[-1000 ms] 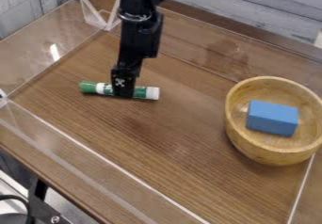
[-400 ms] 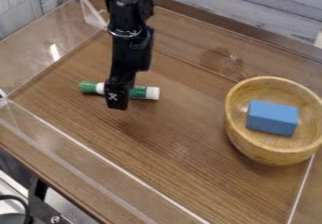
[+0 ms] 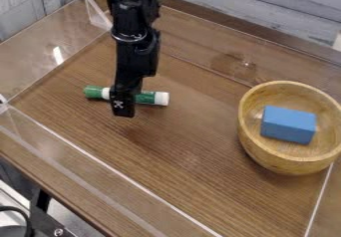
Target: Put the green marker in the brown bowl
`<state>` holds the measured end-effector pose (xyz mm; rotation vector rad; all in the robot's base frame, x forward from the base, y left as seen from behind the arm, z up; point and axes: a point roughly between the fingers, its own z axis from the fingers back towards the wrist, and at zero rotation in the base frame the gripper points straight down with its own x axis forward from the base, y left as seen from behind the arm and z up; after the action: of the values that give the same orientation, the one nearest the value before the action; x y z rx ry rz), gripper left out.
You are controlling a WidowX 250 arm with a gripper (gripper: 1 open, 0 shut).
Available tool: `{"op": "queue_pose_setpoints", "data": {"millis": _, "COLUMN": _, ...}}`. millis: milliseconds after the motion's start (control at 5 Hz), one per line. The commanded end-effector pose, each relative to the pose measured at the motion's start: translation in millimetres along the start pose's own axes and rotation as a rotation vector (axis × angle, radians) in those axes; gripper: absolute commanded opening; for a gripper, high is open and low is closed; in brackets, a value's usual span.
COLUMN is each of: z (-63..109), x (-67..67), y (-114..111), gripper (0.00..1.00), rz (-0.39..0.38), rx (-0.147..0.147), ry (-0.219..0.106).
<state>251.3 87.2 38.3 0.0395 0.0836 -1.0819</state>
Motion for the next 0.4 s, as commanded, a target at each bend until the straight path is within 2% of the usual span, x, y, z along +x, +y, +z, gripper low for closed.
{"op": "queue_pose_setpoints", "data": {"millis": 0, "z": 15.0, "x": -2.3, "y": 7.5, "gripper": 1.00, "rz": 0.020, "rx": 0.070, "ry": -0.023}}
{"op": "queue_pose_setpoints", "data": {"millis": 200, "z": 9.3, "x": -2.5, "y": 10.5, "gripper": 1.00, "rz": 0.021, "rx": 0.072, "ry": -0.028}}
